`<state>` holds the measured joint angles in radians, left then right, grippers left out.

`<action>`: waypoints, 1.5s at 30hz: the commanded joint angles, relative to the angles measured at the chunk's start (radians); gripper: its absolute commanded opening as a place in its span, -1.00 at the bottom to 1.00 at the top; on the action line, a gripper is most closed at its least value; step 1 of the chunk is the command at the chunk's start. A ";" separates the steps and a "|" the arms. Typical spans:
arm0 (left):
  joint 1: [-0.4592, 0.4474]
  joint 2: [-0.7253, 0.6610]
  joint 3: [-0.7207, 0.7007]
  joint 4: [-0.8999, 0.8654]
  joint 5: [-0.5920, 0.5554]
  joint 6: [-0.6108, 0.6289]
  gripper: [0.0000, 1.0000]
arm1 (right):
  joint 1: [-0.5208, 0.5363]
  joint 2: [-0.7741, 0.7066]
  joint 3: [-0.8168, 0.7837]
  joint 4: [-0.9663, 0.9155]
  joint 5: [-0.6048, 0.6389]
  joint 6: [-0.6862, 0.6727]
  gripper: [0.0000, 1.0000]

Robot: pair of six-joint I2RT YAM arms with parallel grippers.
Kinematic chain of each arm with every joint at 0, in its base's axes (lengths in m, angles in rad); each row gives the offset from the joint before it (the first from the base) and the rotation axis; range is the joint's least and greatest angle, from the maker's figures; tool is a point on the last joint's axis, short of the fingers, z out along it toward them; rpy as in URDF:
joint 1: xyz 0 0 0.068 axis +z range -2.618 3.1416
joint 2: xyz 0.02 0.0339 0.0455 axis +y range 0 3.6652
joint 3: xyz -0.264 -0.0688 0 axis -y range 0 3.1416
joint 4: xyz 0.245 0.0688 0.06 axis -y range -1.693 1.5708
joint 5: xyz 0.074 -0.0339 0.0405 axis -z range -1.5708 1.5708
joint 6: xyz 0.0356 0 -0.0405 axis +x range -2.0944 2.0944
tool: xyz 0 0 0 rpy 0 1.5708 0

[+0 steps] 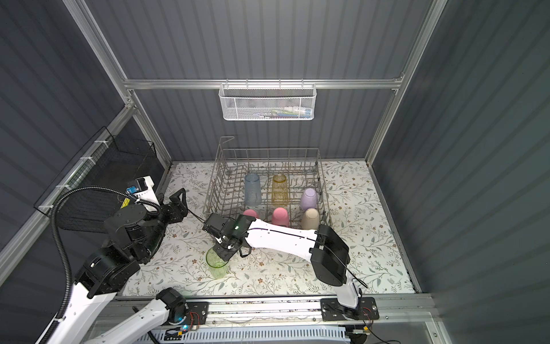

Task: Load cups into a dish rack
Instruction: Pick up the cup from the bottom-left of the table, then place the cup upside down at the dish rack.

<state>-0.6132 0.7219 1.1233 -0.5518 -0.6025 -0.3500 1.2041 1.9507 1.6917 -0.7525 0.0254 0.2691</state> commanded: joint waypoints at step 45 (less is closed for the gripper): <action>0.170 0.429 -0.008 0.771 1.274 -0.248 0.50 | -0.776 -0.871 -0.685 0.915 -0.903 0.539 -1.00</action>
<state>-0.4789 1.1126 1.1236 0.0433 0.4934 -0.4938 0.4442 1.1187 1.0084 0.0490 -0.8032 0.7620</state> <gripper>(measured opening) 0.753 0.078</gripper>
